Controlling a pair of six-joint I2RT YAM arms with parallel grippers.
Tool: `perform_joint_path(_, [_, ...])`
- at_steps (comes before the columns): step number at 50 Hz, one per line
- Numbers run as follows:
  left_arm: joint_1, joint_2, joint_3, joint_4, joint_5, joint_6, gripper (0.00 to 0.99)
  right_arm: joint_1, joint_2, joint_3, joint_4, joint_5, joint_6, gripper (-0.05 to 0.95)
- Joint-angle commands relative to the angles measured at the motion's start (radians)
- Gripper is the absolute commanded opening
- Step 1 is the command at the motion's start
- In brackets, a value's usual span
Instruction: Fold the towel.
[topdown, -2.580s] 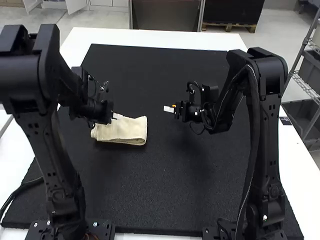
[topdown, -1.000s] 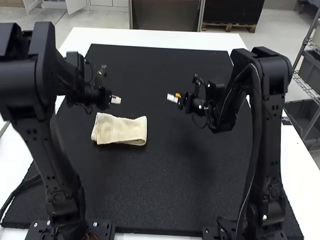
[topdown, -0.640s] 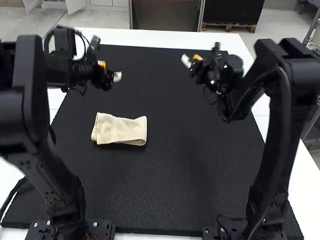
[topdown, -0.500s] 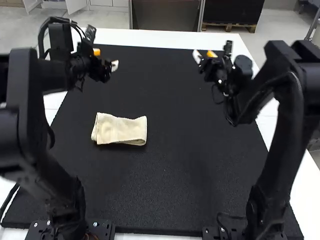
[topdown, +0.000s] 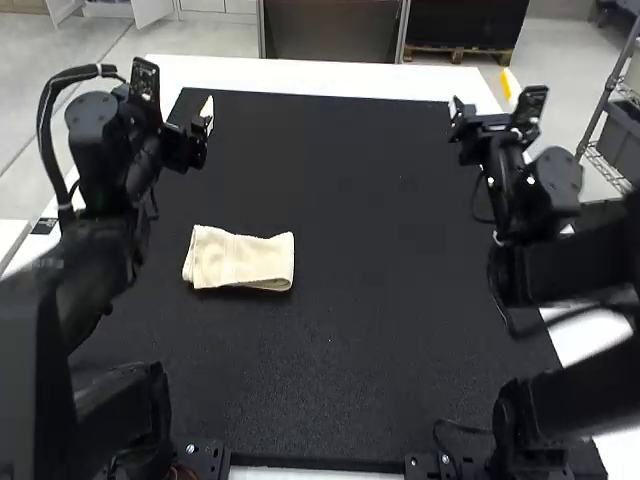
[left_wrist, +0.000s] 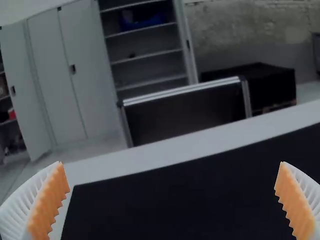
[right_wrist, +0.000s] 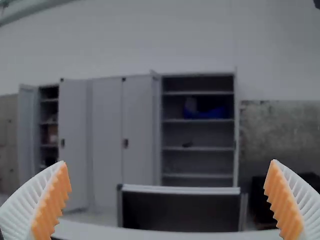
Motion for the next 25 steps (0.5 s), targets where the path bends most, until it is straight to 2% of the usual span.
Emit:
perform_joint_path(1, [0.0,-0.065,-0.03,0.009,-0.029,-0.019,0.966,-0.01,-0.164,-0.037,-0.087,0.026,-0.038,0.9])
perform_joint_path(7, [0.006,-0.13,-0.061,-0.008,-0.029,-0.036,0.966,-0.014,-0.36,-0.064,-0.336,0.023,-0.081,0.9])
perform_joint_path(15, [0.006,-0.202,-0.111,-0.026,-0.029,-0.051,0.966,-0.026,-0.575,-0.087,-0.526,0.009,-0.075,0.89])
perform_joint_path(25, [0.006,-0.298,-0.165,-0.063,-0.029,-0.067,0.966,-0.047,-0.79,-0.143,-0.654,-0.025,-0.093,0.89])
